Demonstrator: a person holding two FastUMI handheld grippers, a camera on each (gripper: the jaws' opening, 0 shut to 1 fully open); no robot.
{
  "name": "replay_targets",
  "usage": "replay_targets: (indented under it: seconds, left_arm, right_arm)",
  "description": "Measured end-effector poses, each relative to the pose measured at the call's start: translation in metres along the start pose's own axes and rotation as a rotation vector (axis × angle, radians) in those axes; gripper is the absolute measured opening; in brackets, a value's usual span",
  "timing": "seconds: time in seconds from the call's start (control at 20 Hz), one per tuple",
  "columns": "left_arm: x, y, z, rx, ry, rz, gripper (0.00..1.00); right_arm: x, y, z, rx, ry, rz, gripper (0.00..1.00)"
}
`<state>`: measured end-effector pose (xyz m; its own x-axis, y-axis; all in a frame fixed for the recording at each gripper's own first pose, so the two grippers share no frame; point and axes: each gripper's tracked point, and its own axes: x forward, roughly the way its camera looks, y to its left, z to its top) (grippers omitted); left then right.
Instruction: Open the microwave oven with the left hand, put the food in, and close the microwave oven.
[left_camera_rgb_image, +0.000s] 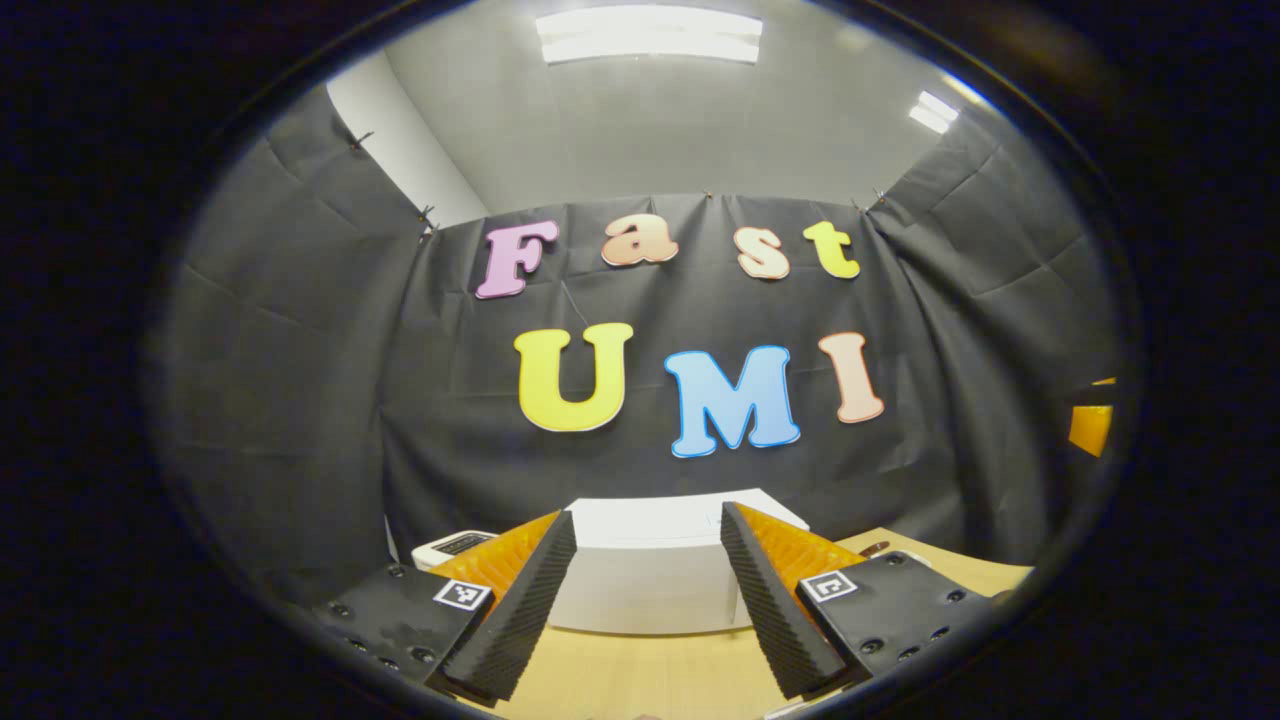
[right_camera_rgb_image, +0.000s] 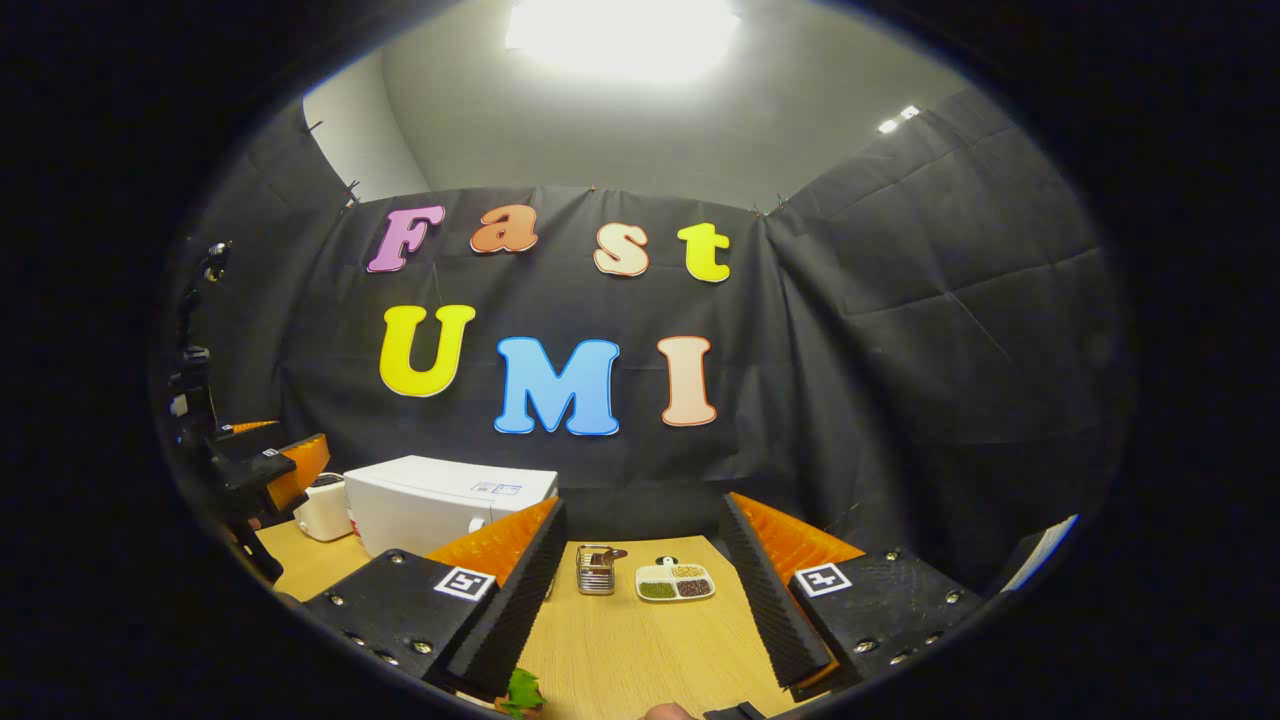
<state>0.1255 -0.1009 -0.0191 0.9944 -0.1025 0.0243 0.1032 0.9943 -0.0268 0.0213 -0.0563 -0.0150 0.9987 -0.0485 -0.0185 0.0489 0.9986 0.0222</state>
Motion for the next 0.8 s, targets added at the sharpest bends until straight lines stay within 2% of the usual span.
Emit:
replay_targets:
  seconds: [0.45, 0.6, 0.8]
  left_arm:
    - [0.088, -0.037, -0.062, -0.017, 0.050, -0.115, 0.93]
    - [0.113, -0.052, -0.087, -0.006, 0.073, -0.150, 1.00]
    - [0.142, -0.078, -0.129, 0.028, 0.118, -0.206, 0.97]
  right_arm:
    - [0.010, -0.009, -0.004, -0.045, 0.029, -0.150, 0.93]
    - [0.010, -0.010, -0.008, -0.060, 0.047, -0.192, 0.93]
    - [0.008, -0.013, -0.012, -0.085, 0.069, -0.244, 0.93]
